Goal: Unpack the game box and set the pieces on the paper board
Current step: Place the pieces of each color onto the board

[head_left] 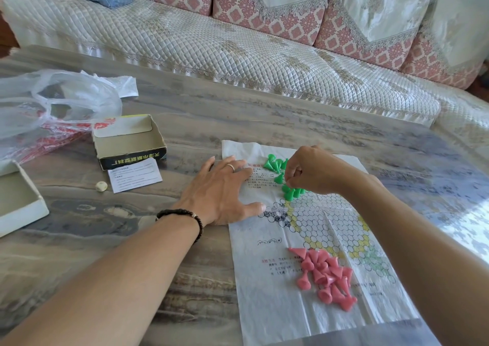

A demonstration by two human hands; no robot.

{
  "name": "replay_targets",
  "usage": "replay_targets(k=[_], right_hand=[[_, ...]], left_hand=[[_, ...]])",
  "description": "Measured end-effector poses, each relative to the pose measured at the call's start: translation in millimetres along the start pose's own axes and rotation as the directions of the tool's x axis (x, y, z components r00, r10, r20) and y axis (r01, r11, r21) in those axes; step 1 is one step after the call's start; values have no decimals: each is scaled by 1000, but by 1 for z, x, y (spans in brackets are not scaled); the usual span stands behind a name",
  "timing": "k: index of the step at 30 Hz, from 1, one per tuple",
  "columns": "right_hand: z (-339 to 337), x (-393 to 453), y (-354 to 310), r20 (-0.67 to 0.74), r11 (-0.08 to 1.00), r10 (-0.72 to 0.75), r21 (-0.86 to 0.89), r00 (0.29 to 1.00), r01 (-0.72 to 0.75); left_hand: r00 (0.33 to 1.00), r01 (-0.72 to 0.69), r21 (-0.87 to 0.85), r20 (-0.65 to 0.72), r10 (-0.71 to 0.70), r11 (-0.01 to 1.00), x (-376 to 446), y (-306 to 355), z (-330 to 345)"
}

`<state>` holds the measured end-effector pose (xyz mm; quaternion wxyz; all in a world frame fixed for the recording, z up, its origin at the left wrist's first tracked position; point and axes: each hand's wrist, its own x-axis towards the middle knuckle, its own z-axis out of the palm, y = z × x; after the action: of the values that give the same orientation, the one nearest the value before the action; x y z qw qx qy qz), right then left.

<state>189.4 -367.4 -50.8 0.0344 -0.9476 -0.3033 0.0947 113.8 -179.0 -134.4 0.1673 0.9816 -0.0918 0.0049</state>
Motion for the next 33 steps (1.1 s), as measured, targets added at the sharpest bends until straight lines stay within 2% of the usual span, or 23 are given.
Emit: replay_targets(k=[6,9,12,21,28,33], right_hand=[[-1,2,2,2,1000,-3,25,1000,3],[-5,3,3,-90,996,4,91,996,4],[-3,7,3,-156,996,11,87,988,2],[9,17,5,-109,1000,24,12,994,-23],[7,14,7,-85,999,42,24,995,-40],[5,14,7,-149,995,55,93,987,-42]], left_hand=[[1000,-2,4,1,2,1000,0,0,0],[1000,-5,-4,0,5,1000,0,-1,1],[1000,-6,-5,3,6,1000,1,-1,1],[1000,0,-3,-1,0,1000,0,0,1],[1000,-1,-4,0,1,1000,0,0,0],[1000,0,-9,4,0,1000,-1,0,0]])
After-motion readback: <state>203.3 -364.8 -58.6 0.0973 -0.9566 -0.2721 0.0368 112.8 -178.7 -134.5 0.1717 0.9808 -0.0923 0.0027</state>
